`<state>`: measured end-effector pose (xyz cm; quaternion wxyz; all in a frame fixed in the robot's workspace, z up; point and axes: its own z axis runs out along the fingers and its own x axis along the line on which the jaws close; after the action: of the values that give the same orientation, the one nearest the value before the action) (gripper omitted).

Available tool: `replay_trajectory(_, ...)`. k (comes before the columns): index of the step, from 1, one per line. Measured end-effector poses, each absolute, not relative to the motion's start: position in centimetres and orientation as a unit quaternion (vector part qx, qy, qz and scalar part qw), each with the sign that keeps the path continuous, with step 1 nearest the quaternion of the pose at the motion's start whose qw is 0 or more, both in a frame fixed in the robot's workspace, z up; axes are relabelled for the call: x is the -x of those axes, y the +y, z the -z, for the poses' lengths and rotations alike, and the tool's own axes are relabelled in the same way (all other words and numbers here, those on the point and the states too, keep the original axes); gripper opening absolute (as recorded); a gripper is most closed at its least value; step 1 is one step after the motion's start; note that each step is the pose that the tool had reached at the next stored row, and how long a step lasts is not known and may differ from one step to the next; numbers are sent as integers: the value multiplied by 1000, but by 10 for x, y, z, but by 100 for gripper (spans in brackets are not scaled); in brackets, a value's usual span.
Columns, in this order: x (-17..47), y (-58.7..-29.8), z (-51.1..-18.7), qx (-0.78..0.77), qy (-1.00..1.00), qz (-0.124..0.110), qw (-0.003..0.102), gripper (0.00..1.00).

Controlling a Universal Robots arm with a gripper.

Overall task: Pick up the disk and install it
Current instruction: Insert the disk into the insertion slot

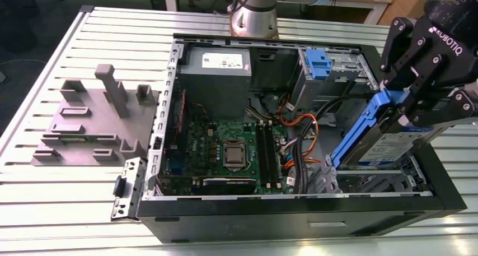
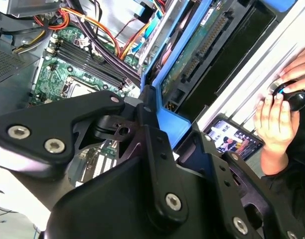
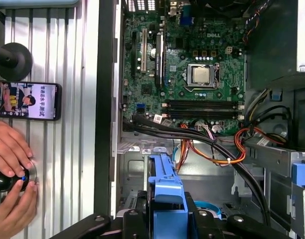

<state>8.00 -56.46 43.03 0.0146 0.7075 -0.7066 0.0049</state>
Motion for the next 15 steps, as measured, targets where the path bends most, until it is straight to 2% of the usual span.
replay_trajectory(15, -81, -569, -424, -707, -707, -5, 15, 36)
